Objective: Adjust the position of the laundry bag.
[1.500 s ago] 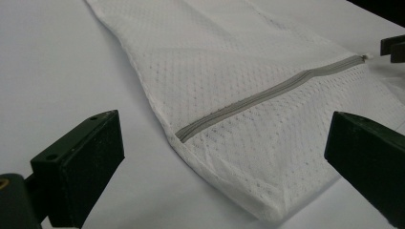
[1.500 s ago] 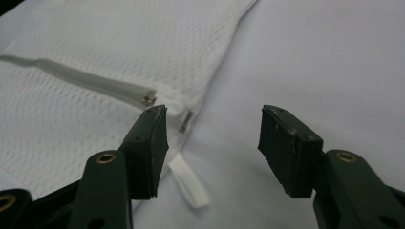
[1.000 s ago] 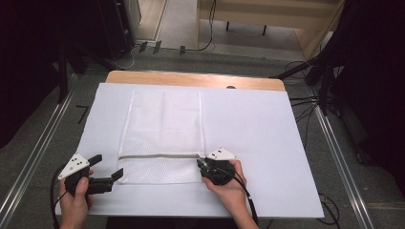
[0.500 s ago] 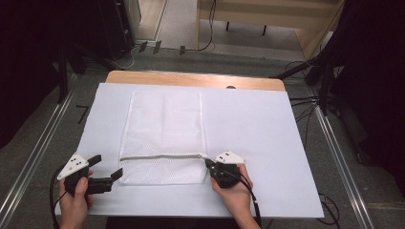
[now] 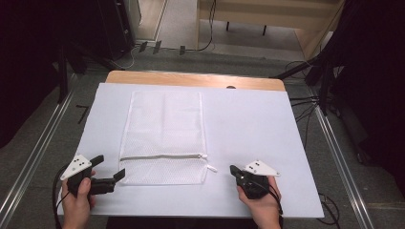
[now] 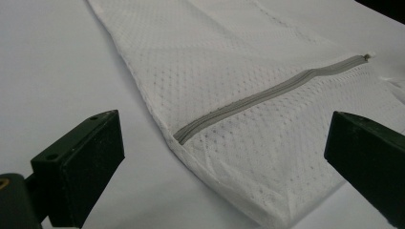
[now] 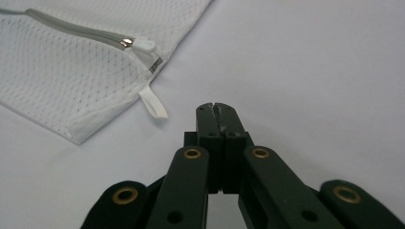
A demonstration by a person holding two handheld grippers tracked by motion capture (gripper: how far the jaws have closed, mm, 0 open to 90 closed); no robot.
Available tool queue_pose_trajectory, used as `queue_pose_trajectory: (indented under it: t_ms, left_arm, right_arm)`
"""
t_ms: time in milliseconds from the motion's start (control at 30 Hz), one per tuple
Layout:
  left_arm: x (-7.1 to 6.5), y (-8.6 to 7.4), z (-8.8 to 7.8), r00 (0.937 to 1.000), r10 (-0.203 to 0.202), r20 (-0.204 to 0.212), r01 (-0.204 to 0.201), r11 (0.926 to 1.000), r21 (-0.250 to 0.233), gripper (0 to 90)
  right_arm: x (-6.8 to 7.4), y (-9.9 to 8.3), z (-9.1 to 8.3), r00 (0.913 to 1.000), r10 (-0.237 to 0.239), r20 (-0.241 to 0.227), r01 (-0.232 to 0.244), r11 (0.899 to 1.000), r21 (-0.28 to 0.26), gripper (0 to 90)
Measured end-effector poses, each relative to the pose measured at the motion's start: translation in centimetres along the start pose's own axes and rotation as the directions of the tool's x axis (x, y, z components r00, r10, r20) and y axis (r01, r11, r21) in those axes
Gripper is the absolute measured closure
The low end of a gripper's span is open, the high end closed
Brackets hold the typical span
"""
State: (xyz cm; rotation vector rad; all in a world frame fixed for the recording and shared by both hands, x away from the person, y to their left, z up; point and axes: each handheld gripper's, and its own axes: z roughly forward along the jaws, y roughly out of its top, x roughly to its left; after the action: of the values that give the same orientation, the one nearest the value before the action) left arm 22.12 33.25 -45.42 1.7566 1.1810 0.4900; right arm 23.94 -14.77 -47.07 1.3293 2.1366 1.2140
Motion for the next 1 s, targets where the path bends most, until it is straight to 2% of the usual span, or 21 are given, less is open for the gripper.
queue_pose_trajectory:
  t_ms: [33, 67, 100, 200, 233, 300, 333, 367, 400, 500, 600, 700, 733, 767, 833, 867, 900, 933, 1000]
  left_arm:
    - [-0.1, 0.1, 0.0, 1.0, -0.006, -0.004, 0.006, 1.0, -0.004, 0.0]
    - [-0.1, 0.1, 0.0, 1.0, -0.006, -0.004, 0.006, 1.0, -0.004, 0.0]
    - [-0.2, 0.2, 0.0, 1.0, -0.008, 0.002, 0.008, 0.9999, -0.01, 0.0]
    - [-0.3, 0.2, 0.0, 1.0, -0.005, 0.002, 0.005, 0.9999, -0.011, 0.0]
    - [-0.3, 0.2, 0.1, 1.0, -0.002, 0.003, 0.002, 1.0, -0.008, 0.0]
    - [-0.3, 0.2, 0.1, 1.0, 0.001, 0.004, -0.001, 1.0, -0.004, 0.0]
    - [-0.3, 0.2, 0.1, 1.0, 0.0, 0.005, 0.0, 1.0, -0.005, 0.0]
    - [-0.2, 0.1, 0.1, 1.0, 0.0, 0.005, 0.0, 1.0, -0.006, 0.0]
    - [-0.1, 0.1, 0.0, 1.0, -0.002, 0.003, 0.002, 1.0, -0.002, 0.0]
    - [0.1, 0.0, -0.1, 1.0, -0.004, 0.008, 0.004, 1.0, -0.001, 0.0]
    - [0.1, -0.1, -0.3, 0.9999, -0.002, 0.01, 0.002, 1.0, -0.001, 0.0]
    - [0.1, -0.1, -0.5, 0.9999, 0.007, 0.01, -0.007, 1.0, 0.002, 0.0]
    - [0.0, -0.1, -0.5, 0.9999, 0.007, 0.011, -0.007, 1.0, 0.002, 0.0]
    - [0.1, -0.1, -0.5, 0.9999, 0.009, 0.011, -0.009, 1.0, 0.001, 0.0]
    - [0.0, -0.1, -0.3, 0.9999, 0.01, 0.011, -0.01, 0.9999, 0.007, 0.0]
    - [0.0, -0.1, -0.3, 0.9999, 0.01, 0.011, -0.01, 0.9999, 0.007, 0.0]
    - [0.0, -0.1, -0.2, 0.9999, 0.01, 0.012, -0.01, 0.9999, 0.007, 0.0]
    - [-0.2, 0.0, -0.1, 0.9998, 0.016, 0.015, -0.016, 0.9999, 0.006, 0.0]
    - [-0.4, 0.0, 0.0, 0.9997, 0.019, 0.014, -0.019, 0.9998, 0.007, 0.0]
  right_arm:
    - [-0.4, -0.3, 0.1, 0.9993, 0.031, -0.02, -0.031, 0.999, -0.008, 90.0]
    - [-0.4, -0.3, 0.1, 0.9993, 0.031, -0.02, -0.031, 0.999, -0.008, 90.0]
    - [-0.3, 0.1, 0.4, 0.9977, 0.053, -0.042, -0.054, 0.998, -0.022, 79.8]
    - [0.5, 1.7, 1.4, 0.9975, 0.037, -0.061, -0.04, 0.998, -0.048, 71.2]
    - [0.5, 1.7, 1.4, 0.9975, 0.037, -0.061, -0.04, 0.998, -0.048, 71.2]
    - [0.9, 3.1, 2.5, 0.9962, 0.05, -0.071, -0.054, 0.997, -0.059, 68.3]
    - [1.4, 4.4, 4.0, 0.9956, 0.058, -0.073, -0.062, 0.996, -0.061, 66.8]
    - [1.4, 4.4, 4.0, 0.9956, 0.058, -0.073, -0.062, 0.996, -0.061, 66.8]
    - [2.0, 5.7, 5.7, 0.9954, 0.055, -0.079, -0.059, 0.997, -0.051, 65.8]
    - [2.4, 6.7, 7.4, 0.9977, 0.05, -0.045, -0.052, 0.998, -0.043, 64.5]
    - [2.5, 7.6, 10.3, 0.9961, 0.088, 0.008, -0.088, 0.996, -0.003, 59.7]
    - [2.4, 7.5, 12.0, 0.9924, 0.122, 0.018, -0.122, 0.992, 0.027, 57.8]
    - [2.5, 7.3, 12.4, 0.9918, 0.126, 0.022, -0.127, 0.991, 0.042, 58.7]
    - [3.1, 7.0, 12.7, 0.9958, 0.079, 0.048, -0.081, 0.996, 0.047, 63.7]
    - [3.7, 6.9, 12.6, 0.9986, 0.037, 0.038, -0.039, 0.997, 0.06, 71.1]
    - [3.7, 6.9, 12.6, 0.9986, 0.037, 0.038, -0.039, 0.997, 0.06, 71.1]
    - [3.8, 6.9, 12.6, 0.9988, 0.023, 0.042, -0.026, 0.997, 0.066, 76.8]
    - [3.6, 6.9, 12.3, 0.9992, 0.012, 0.038, -0.016, 0.996, 0.085, 89.2]
    - [3.1, 6.9, 12.0, 0.9988, 0.049, 0.006, -0.049, 0.993, 0.103, 90.0]
